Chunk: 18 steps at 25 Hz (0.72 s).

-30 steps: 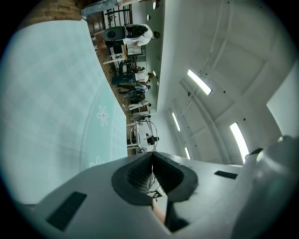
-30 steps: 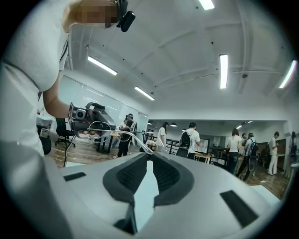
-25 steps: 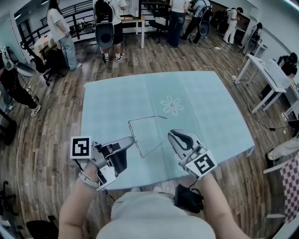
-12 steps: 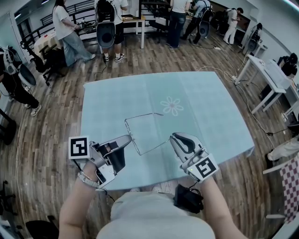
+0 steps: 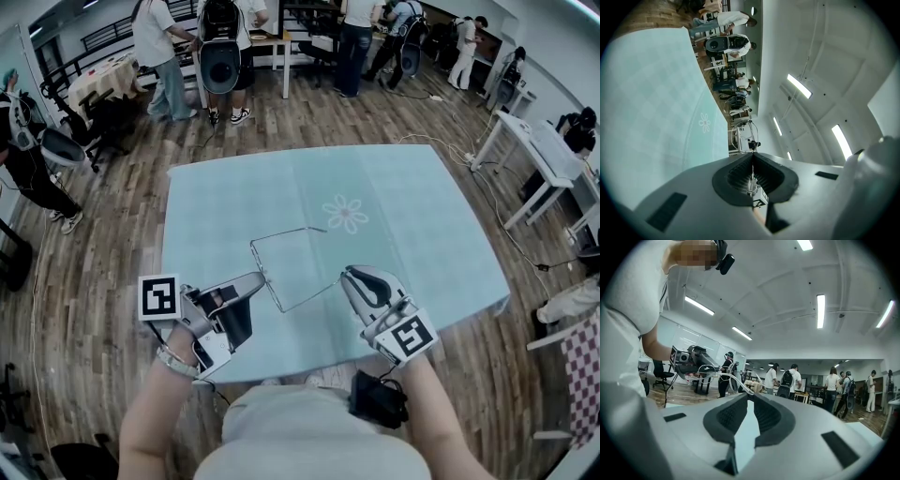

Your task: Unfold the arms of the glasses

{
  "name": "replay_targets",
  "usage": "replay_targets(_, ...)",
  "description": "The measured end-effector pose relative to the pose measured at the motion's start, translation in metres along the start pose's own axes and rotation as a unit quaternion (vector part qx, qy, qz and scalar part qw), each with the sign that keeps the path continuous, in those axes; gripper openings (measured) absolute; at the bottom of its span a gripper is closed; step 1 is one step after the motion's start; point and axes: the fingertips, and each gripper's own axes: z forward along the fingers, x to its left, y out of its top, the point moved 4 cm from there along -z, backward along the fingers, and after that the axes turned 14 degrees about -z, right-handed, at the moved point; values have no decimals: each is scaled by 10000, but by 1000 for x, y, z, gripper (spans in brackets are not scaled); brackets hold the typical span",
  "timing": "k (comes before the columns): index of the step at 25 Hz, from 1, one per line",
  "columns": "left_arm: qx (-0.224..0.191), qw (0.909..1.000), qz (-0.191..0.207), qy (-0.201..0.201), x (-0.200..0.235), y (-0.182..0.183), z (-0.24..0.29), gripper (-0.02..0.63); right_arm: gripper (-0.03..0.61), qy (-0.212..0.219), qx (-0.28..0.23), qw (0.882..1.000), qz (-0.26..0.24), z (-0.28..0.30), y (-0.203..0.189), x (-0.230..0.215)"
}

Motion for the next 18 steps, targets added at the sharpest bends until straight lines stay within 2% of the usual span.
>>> replay_targets(18,-130,9998,-41,-123,5,3,2,11,104,0,37,10000,33,3,-3,1)
